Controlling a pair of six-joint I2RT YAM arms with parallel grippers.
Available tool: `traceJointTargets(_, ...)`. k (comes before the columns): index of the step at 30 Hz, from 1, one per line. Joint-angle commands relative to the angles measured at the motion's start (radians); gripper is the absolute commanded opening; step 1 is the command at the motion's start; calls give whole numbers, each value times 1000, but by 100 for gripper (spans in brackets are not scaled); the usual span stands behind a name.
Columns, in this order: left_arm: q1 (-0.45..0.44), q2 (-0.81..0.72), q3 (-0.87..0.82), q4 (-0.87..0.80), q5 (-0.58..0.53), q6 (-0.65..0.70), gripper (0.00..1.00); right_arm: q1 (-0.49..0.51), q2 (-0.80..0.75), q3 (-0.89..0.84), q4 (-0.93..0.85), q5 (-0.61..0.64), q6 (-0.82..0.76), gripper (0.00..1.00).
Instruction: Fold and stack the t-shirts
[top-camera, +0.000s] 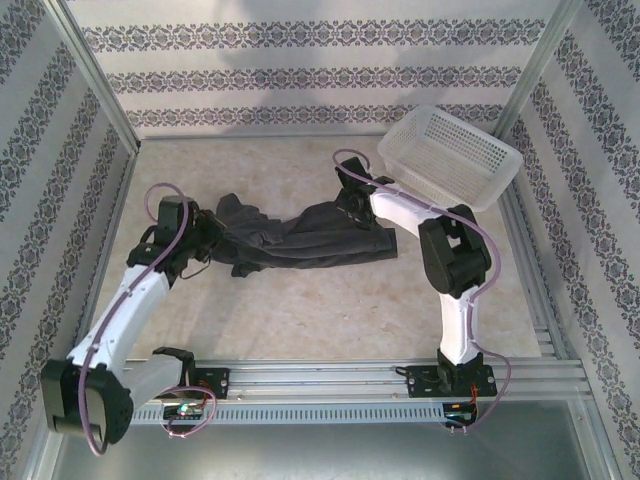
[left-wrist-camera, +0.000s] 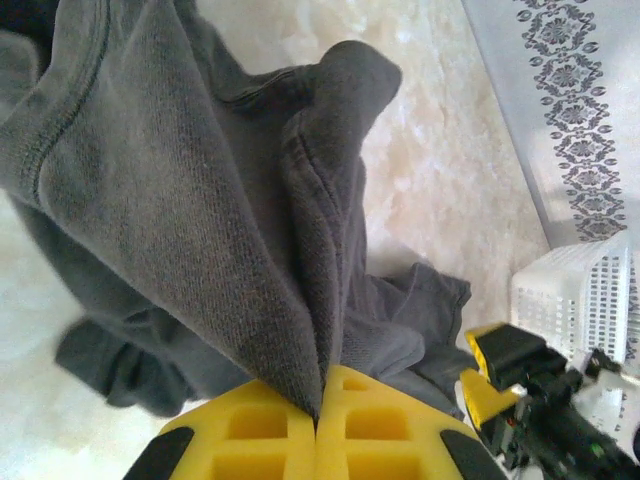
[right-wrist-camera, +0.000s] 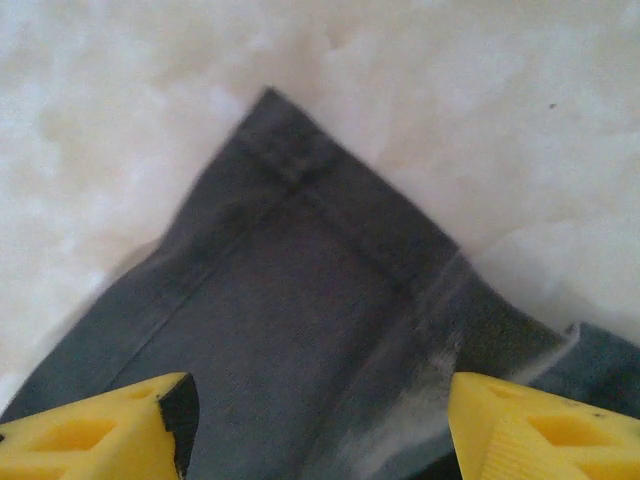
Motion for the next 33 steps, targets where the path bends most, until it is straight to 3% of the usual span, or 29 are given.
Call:
traceJointTargets(1, 11, -68, -55, -82, -19, -7, 0, -3, 44, 77, 38, 75, -49, 69)
traceJointTargets(14, 13, -273, -228, -323, -69, 17, 0, 82, 49, 162, -52, 108, 39, 70)
traceJointTargets(24, 14, -316, -314, -397, -53, -2, 0, 146, 224, 310, -60, 61, 75, 69)
traceJointTargets(29, 14, -324, -303, -418, -67, 8, 0, 158, 358, 492, -266, 82, 106, 68)
traceJointTargets(31, 13, -331, -292, -427, -77, 9, 0, 163, 391, 536, -321, 86, 108, 64)
traceJointTargets(33, 14, -345, -281, -431, -92, 7, 0, 161, 414, 566, -359, 75, 111, 51)
